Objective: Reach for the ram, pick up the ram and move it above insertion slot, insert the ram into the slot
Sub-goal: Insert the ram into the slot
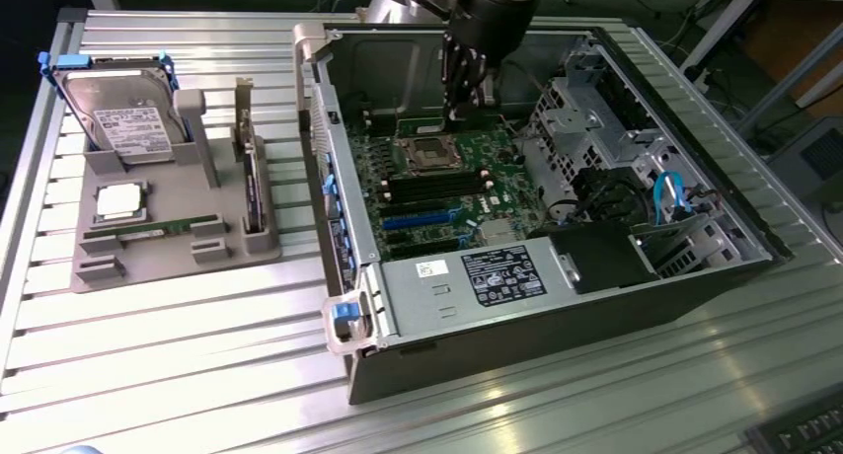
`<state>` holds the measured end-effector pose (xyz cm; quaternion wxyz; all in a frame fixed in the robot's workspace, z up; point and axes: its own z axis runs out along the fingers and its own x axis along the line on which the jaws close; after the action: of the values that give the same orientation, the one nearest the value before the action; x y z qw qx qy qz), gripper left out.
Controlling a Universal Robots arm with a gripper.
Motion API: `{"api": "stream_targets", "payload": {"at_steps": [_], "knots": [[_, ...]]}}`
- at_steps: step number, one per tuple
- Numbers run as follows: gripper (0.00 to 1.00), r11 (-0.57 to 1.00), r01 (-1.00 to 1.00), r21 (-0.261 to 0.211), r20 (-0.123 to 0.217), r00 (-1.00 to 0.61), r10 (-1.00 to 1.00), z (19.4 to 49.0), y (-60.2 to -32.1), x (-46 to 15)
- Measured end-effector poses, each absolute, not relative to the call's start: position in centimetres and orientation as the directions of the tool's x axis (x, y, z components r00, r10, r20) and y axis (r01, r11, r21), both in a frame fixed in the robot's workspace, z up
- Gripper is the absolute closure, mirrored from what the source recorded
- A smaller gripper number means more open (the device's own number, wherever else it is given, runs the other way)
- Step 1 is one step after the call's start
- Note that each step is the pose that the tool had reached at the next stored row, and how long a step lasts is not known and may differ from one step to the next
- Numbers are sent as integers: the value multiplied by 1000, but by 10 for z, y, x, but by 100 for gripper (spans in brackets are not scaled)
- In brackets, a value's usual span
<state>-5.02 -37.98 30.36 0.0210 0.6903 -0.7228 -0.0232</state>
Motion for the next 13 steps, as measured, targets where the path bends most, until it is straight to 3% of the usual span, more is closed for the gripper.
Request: {"api": "stream_targets", "payload": {"at_steps": [13], "knots": [[86,61,-996,62,-2,-61,-998,303,-380,-50]]}}
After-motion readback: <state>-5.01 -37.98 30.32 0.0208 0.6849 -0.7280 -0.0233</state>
